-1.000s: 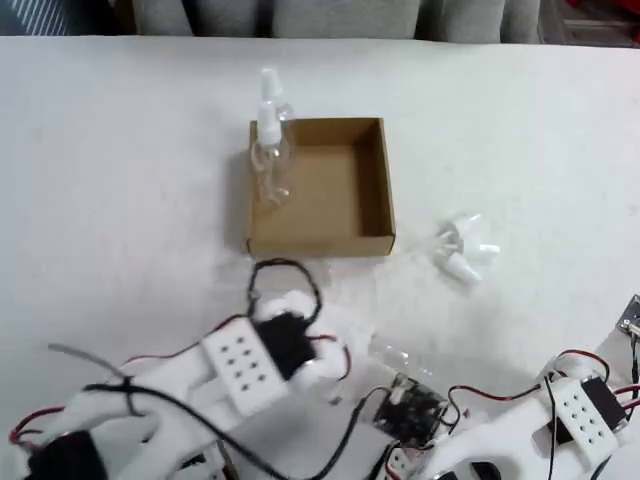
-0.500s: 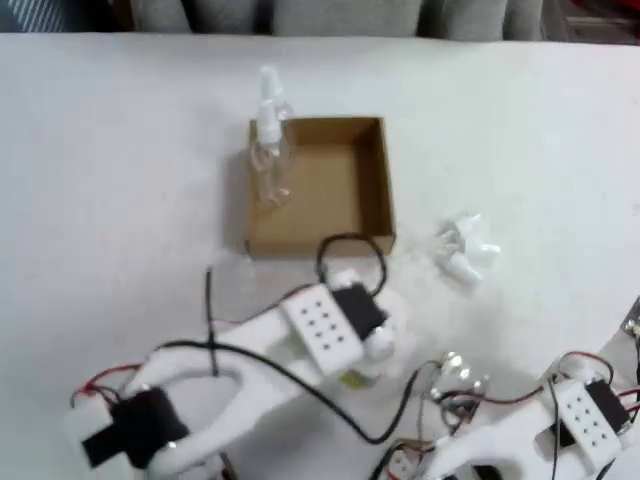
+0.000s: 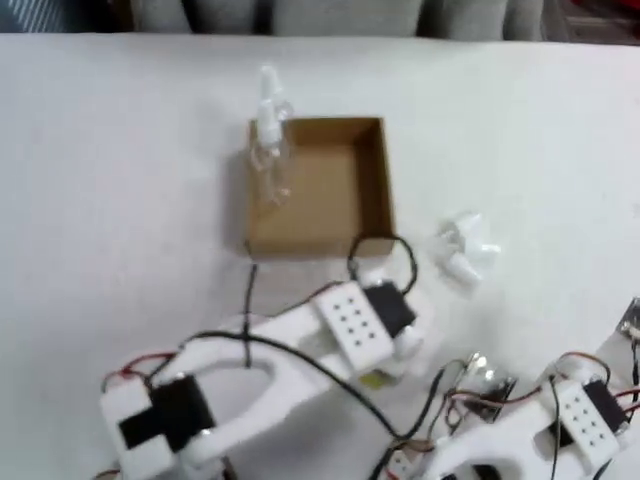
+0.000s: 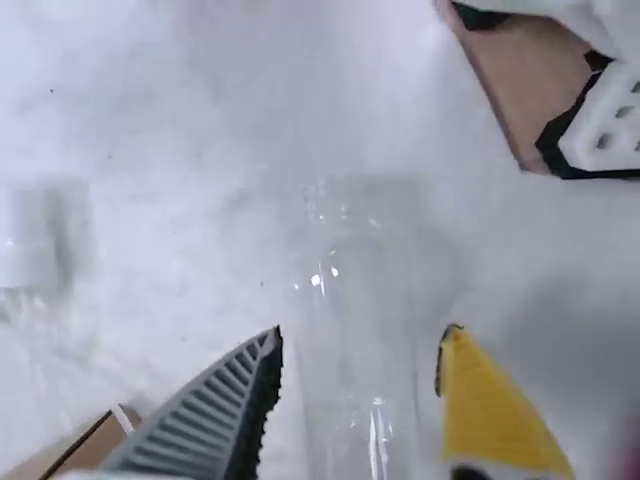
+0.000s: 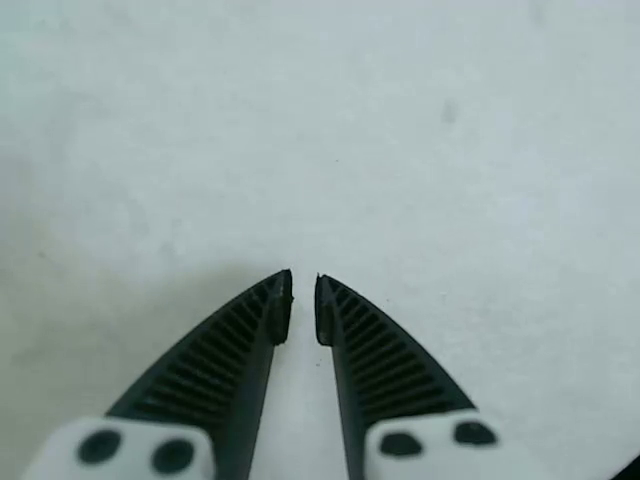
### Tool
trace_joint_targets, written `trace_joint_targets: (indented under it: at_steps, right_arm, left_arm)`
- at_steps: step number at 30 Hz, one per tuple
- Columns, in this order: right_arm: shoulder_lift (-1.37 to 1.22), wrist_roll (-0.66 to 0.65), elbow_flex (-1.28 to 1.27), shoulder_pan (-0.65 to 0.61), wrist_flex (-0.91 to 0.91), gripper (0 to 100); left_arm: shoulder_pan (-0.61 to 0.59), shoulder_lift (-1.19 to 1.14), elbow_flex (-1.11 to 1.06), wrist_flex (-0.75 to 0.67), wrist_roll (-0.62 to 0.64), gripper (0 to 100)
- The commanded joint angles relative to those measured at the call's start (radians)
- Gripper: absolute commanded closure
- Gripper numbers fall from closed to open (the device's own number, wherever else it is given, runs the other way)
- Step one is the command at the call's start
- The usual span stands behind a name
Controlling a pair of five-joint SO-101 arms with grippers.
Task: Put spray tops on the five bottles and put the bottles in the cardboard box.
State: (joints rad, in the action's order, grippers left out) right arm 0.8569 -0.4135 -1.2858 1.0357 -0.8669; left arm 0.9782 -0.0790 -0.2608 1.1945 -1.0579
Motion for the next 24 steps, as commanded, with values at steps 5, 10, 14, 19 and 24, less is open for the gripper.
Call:
trace_joint_targets:
  at_steps: [5, 10, 14, 19, 24]
  right_arm:
    - [0.012, -0.026, 0.006, -0.016, 0.015, 98.1]
    - [0.012, -0.031, 0.006, -0.016, 0.015, 98.1]
    - [0.012, -0.031, 0.006, -0.016, 0.015, 98.1]
    - [0.012, -0.032, 0.006, -0.016, 0.015, 98.1]
    - [0.012, -0.032, 0.006, -0.016, 0.015, 98.1]
  left_arm:
    - [0.019, -0.154, 0.153, -0.02, 0.058, 72]
    - [0.01, -0.2, 0.17, -0.02, 0.086, 70]
    - [0.008, -0.203, 0.16, -0.054, 0.089, 70]
    - [0.007, -0.205, 0.158, -0.1, 0.167, 70]
    - [-0.004, -0.205, 0.11, -0.118, 0.169, 70]
